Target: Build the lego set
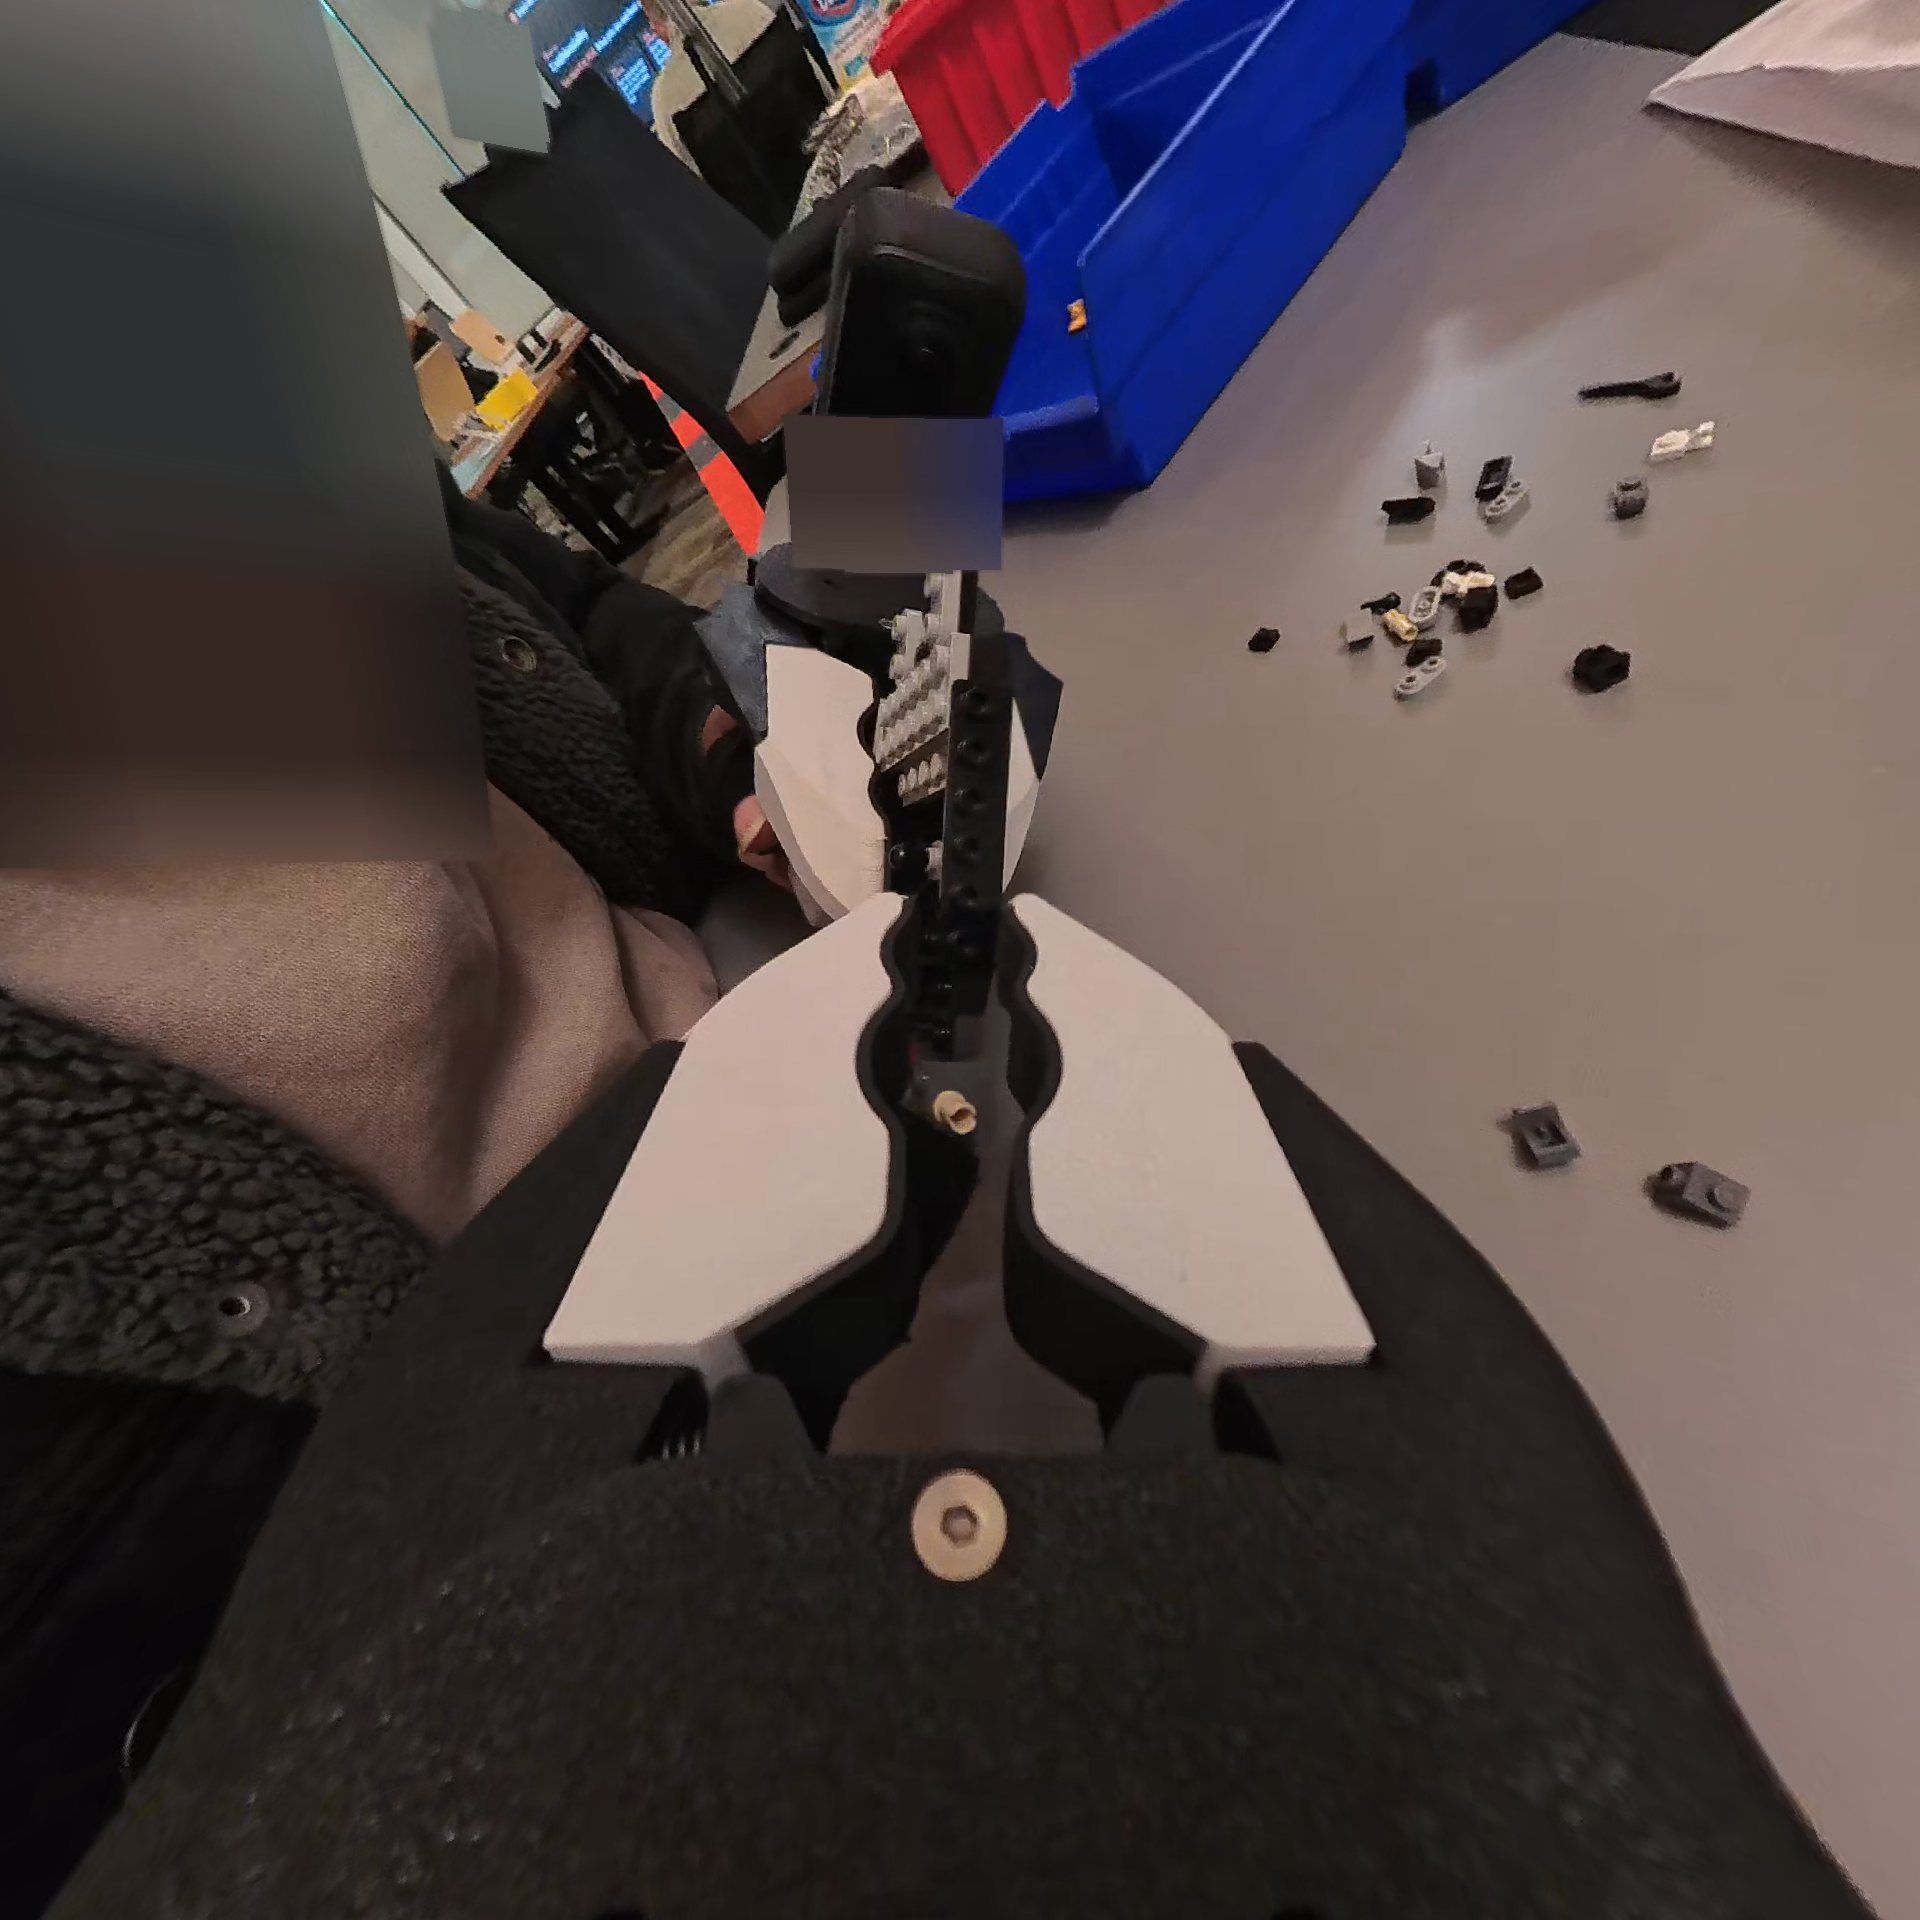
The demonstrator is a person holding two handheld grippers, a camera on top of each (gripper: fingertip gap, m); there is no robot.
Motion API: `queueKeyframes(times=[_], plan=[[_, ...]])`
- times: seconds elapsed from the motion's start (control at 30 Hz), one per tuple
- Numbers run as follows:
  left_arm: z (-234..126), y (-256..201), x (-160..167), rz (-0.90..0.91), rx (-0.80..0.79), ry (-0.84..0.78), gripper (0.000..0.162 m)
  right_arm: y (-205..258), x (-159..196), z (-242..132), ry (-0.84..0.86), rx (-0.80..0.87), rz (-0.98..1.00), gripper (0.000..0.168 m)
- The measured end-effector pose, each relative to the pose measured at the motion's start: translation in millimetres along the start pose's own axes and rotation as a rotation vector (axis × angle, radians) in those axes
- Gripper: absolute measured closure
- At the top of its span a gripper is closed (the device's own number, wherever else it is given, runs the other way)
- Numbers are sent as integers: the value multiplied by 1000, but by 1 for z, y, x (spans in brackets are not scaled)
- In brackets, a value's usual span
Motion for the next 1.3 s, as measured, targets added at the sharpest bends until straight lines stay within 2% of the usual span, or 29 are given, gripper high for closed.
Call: queueKeyframes(times=[0.03, 0.13, 0.2, 0.27, 0.33, 0.43, 0.93, 1.0, 1.03, 1.1, 1.2, 1.3], plan=[[0, -2, -1, 23, -8, -2, 149, 2, -2, -1, 3, 3, -14, 154], [-1, -4, -3, 50, -11, -3, 149, 2, -4, -6, 39, 16, -49, 138], [-2, -5, -3, 65, -20, -1, 149, 3, -1, -6, 76, -8, -52, 136], [-1, -6, -2, 80, -29, 10, 149, 5, 2, -1, 116, -19, -67, 136], [-1, -7, -2, 75, -23, 13, 149, 8, 2, 3, 124, -43, -79, 150], [-2, -6, -2, 49, -4, 10, 149, 8, 1, 4, 118, -59, -75, 153], [-1, -3, 0, 1, 26, 42, 149, 8, 8, 5, 52, -34, -35, 153], [-1, 0, 0, -42, 38, 32, 149, 10, 11, 6, 109, -64, -29, 130], [-3, 1, -1, -65, 49, 24, 149, 10, 12, 7, 120, -65, -31, 132], [-3, 0, -1, -81, 72, 27, 150, 5, 12, 10, 108, -51, -14, 151], [-4, 0, -3, -92, 82, 18, 149, 5, 10, 11, 75, -95, 10, 154], [-7, 5, -3, -184, 128, 12, 150, 1, 11, 14, 34, -104, 100, 155]])
Point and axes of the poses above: each gripper's, where its closed fingertips meet, z out along the fingers, x out of its underside, y = z × x across the jaws, the point moved 4 cm from there along -z, back along the fingers, and after that the axes turned 9 degrees about y, right-handed, at the moved point
